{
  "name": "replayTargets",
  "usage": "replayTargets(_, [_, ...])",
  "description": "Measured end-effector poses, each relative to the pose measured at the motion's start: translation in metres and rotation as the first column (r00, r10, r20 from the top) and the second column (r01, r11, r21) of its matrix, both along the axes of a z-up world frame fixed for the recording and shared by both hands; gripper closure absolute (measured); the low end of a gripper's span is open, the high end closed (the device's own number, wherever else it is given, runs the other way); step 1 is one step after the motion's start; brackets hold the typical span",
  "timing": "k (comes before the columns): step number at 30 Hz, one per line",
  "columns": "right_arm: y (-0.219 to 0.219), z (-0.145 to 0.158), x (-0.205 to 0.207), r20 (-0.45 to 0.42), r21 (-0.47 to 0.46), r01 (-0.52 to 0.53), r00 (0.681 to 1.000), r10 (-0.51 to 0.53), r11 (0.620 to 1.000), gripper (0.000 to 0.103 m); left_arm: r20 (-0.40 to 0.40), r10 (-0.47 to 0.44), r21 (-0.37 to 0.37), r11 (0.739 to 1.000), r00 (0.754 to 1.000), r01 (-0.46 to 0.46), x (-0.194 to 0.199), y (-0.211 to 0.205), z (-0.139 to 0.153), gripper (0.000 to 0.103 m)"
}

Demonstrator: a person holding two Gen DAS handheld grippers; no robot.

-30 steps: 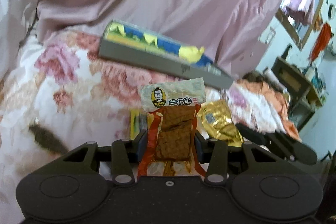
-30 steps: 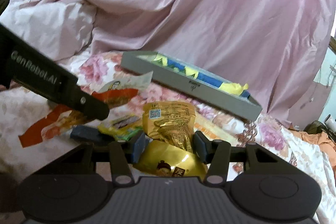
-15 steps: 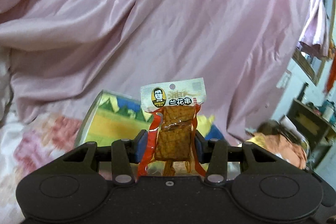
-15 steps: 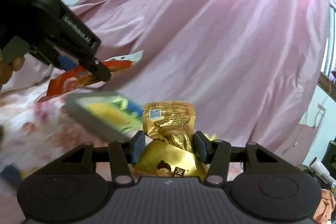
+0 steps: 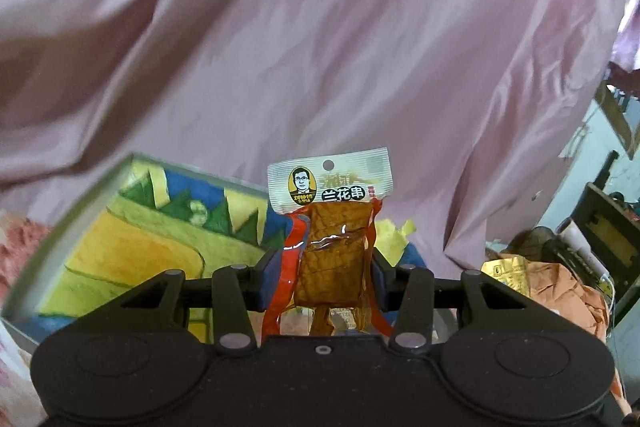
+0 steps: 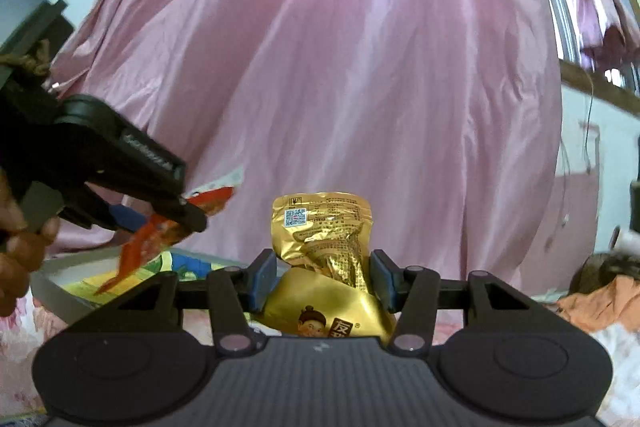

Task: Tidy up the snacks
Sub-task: 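Carry the tofu pack and gold pouch into the tray and open both tools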

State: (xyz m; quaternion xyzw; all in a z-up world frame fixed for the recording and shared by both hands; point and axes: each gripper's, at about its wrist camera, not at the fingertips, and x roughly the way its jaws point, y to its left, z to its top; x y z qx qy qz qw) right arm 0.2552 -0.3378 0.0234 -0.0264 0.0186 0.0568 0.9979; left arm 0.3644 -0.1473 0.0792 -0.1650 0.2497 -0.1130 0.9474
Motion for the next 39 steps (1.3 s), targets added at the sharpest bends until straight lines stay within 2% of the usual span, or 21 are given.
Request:
replayTargets(3, [-0.005, -0.009, 0.005, -0.021, 0.038, -0.004, 1.000, 0.004, 0.999, 0.047, -0.031, 0.017, 0.023, 1.000, 0.999, -0.016, 0.005, -0.004, -0.012, 0.056])
replayTargets(5, [-0.005, -0.015, 0.009, -0.045, 0.050, -0.008, 0.999, 0.010, 0.999, 0.047, -0.042, 0.027, 0.065, 0.998, 0.999, -0.024, 0.007, -0.009, -0.017, 0.056])
replayTargets(12, [-0.014, -0.022, 0.024, -0.116, 0.092, -0.018, 0.993, 0.028, 0.996, 0.046, -0.059, 0.011, 0.146, 0.989, 0.998, -0.003, 0.010, -0.019, -0.024, 0.054])
replayTargets(16, [-0.015, -0.023, 0.026, -0.124, 0.096, -0.025, 0.992, 0.037, 0.995, 0.045, -0.088, 0.016, 0.171, 0.985, 0.996, -0.001, 0.014, -0.023, -0.030, 0.045])
replayTargets(20, [-0.017, -0.022, 0.030, -0.135, 0.099, -0.028, 0.990, 0.041, 0.995, 0.040, -0.126, 0.037, 0.141, 0.990, 0.991, -0.019, 0.013, -0.018, -0.036, 0.038])
replayTargets(21, [-0.018, -0.022, 0.031, -0.136, 0.103, -0.029, 0.990, 0.043, 0.994, 0.038, -0.123, 0.040, 0.137, 0.990, 0.992, -0.023, 0.013, -0.018, -0.036, 0.037])
replayTargets(23, [-0.019, -0.022, 0.033, -0.140, 0.107, -0.032, 0.989, 0.047, 0.994, 0.029, -0.101, 0.039, 0.130, 0.991, 0.994, -0.025, 0.009, -0.016, -0.034, 0.025])
replayTargets(25, [-0.020, -0.020, 0.033, -0.140, 0.110, -0.027, 0.989, 0.043, 0.994, 0.021, -0.077, 0.029, 0.131, 0.991, 0.997, -0.019, 0.005, -0.016, -0.030, 0.017])
replayTargets(27, [-0.020, -0.018, 0.032, -0.136, 0.110, -0.021, 0.990, 0.036, 0.994, 0.018, -0.060, 0.014, 0.126, 0.992, 0.998, -0.006, 0.000, -0.016, -0.024, 0.013])
replayTargets(29, [-0.020, -0.014, 0.030, -0.135, 0.105, -0.011, 0.991, 0.025, 0.994, 0.014, -0.040, 0.010, 0.112, 0.994, 0.999, -0.005, -0.004, -0.016, -0.016, 0.005])
replayTargets(32, [-0.022, -0.005, 0.024, -0.123, 0.113, 0.005, 0.992, 0.009, 0.994, 0.007, 0.002, 0.015, 0.089, 0.996, 1.000, -0.015, -0.018, -0.013, -0.002, 0.001])
replayTargets(35, [-0.021, 0.009, 0.012, -0.096, 0.120, 0.017, 0.995, -0.005, 0.993, 0.000, 0.031, 0.020, 0.075, 0.997, 0.999, -0.022, -0.033, -0.007, 0.013, 0.001])
replayTargets(39, [-0.016, 0.031, -0.008, -0.065, 0.106, 0.033, 0.998, -0.026, 0.994, 0.000, 0.075, 0.036, 0.061, 0.997, 0.997, -0.040, -0.057, 0.006, 0.031, 0.001])
